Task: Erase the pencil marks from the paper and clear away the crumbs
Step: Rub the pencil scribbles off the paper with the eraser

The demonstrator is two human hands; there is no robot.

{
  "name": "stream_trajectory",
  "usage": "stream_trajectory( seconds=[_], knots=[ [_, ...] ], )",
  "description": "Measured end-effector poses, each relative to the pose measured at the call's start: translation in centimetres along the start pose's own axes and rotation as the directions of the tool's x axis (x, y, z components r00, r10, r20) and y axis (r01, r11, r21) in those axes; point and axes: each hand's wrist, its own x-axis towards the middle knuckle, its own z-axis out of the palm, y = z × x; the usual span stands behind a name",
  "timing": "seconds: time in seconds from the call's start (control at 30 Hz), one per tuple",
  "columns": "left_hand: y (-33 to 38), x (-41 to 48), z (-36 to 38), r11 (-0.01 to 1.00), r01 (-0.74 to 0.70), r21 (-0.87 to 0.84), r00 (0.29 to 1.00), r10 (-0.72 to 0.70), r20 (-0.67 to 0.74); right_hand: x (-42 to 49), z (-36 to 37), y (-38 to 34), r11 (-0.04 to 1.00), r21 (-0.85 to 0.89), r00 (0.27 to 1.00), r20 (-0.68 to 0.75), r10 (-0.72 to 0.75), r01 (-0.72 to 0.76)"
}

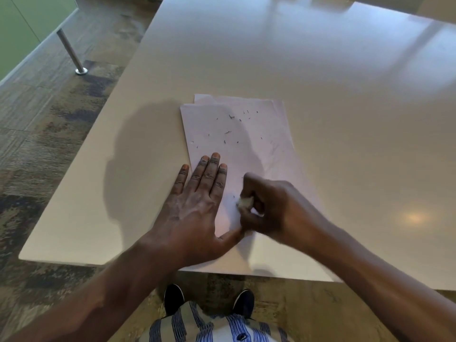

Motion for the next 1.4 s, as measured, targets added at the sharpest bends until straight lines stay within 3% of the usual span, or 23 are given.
stream_trajectory(
  seconds=[0.1, 0.17, 0.27, 0.33, 0.5, 0.67, 0.8, 0.87, 0.93, 1.0, 1.07, 1.2, 1.27, 1.33, 1.4],
  knots=[
    [0.1, 0.0, -0.1, 0.999, 0.004, 0.034, 1.000, -0.005, 0.018, 1.0, -2.0, 2.5, 0.980, -0.117, 0.975, -0.168, 0.142, -0.163],
    [0.1, 0.0, -0.2, 1.000, 0.002, 0.025, 1.000, -0.002, 0.013, 1.2, -2.3, 3.0, 0.968, -0.157, 0.965, -0.208, 0.159, -0.193],
    [0.0, 0.1, 0.0, 1.000, 0.000, 0.008, 1.000, 0.000, 0.005, -0.1, -0.5, 0.2, 0.999, -0.022, 0.999, -0.042, 0.029, -0.030],
    [0.0, 0.1, 0.0, 1.000, 0.002, 0.016, 1.000, -0.002, 0.010, -0.8, -0.1, -0.2, 0.998, 0.067, 0.999, 0.034, 0.009, -0.011],
    [0.0, 0.2, -0.2, 0.999, 0.003, 0.035, 1.000, -0.004, 0.025, 1.2, -2.5, 3.4, 0.971, -0.128, 0.960, -0.218, 0.174, -0.204],
    [0.1, 0.1, 0.0, 1.000, 0.003, 0.023, 1.000, -0.004, 0.015, -0.6, 0.2, -0.1, 1.000, -0.003, 1.000, -0.002, 0.017, -0.017],
    [0.0, 0.1, -0.1, 0.999, -0.004, 0.049, 1.000, 0.003, 0.019, 1.3, -2.2, 3.4, 0.960, -0.151, 0.951, -0.241, 0.195, -0.235],
    [0.0, 0.0, -0.1, 0.999, -0.003, 0.046, 1.000, 0.002, 0.025, 1.9, -3.1, 4.4, 0.946, -0.140, 0.922, -0.301, 0.242, -0.294],
    [0.0, 0.0, -0.1, 0.999, -0.003, 0.039, 1.000, 0.003, 0.018, 1.7, -2.3, 2.9, 0.965, -0.111, 0.951, -0.231, 0.206, -0.236],
    [0.0, 0.0, 0.0, 1.000, -0.001, 0.026, 1.000, 0.001, 0.010, 0.5, -0.2, 0.3, 0.997, -0.034, 0.996, -0.057, 0.071, -0.073],
    [0.0, 0.0, 0.1, 1.000, -0.001, 0.021, 1.000, 0.001, 0.016, -0.3, 0.6, -0.2, 0.999, -0.034, 1.000, 0.014, 0.010, -0.009],
    [0.0, 0.1, -0.1, 0.999, -0.007, 0.045, 1.000, 0.006, 0.017, 1.3, -2.8, 4.3, 0.951, -0.152, 0.934, -0.284, 0.218, -0.268],
    [0.0, 0.1, -0.1, 0.999, -0.006, 0.045, 1.000, 0.005, 0.019, 1.9, -3.7, 4.9, 0.932, -0.139, 0.899, -0.343, 0.271, -0.334],
    [0.0, 0.0, 0.0, 0.999, -0.005, 0.051, 1.000, 0.004, 0.022, 1.6, -2.4, 3.3, 0.966, -0.090, 0.943, -0.258, 0.212, -0.242],
    [0.0, 0.1, 0.1, 0.999, 0.001, 0.033, 1.000, -0.001, 0.011, 0.4, -0.3, 0.8, 0.997, -0.025, 0.995, -0.069, 0.071, -0.073]
  ],
)
